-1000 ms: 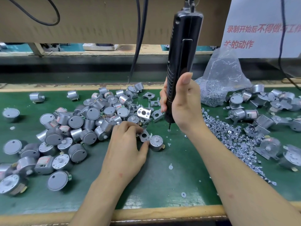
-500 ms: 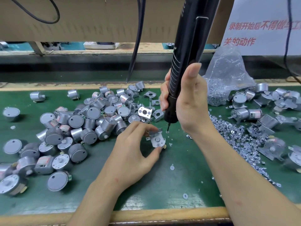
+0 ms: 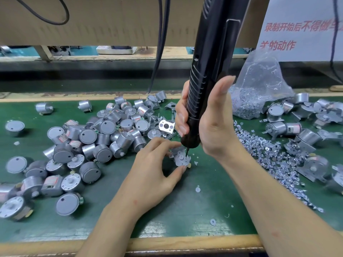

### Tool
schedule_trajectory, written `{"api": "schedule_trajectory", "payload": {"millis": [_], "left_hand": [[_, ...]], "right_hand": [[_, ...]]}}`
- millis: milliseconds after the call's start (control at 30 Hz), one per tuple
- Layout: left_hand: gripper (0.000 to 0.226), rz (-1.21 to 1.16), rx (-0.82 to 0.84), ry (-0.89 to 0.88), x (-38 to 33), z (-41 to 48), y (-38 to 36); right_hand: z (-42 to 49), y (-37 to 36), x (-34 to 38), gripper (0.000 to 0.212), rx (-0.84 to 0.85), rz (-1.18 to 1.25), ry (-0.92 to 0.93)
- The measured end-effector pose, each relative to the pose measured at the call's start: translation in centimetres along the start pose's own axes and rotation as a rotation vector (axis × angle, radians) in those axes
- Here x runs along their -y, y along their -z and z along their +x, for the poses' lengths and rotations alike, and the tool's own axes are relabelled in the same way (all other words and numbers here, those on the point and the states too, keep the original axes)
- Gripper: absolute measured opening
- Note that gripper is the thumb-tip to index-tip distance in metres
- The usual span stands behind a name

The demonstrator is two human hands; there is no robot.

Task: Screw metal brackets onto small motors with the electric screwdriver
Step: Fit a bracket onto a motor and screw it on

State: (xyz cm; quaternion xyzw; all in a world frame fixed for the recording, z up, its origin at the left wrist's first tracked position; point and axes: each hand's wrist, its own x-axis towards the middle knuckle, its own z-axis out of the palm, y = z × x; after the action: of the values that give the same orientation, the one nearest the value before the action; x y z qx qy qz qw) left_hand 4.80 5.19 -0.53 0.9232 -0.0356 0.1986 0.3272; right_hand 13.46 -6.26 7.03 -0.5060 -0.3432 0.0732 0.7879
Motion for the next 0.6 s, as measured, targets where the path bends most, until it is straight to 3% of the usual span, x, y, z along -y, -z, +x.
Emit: {"api": "schedule_trajectory", "payload": {"millis": [600], "left_hand": [[0.025, 0.015, -0.008, -0.020, -0.28, 0.20, 0.19]], "right_hand": [[-0.31, -0.21, -0.68, 0.077, 0.085, 0.041, -0.045]]}}
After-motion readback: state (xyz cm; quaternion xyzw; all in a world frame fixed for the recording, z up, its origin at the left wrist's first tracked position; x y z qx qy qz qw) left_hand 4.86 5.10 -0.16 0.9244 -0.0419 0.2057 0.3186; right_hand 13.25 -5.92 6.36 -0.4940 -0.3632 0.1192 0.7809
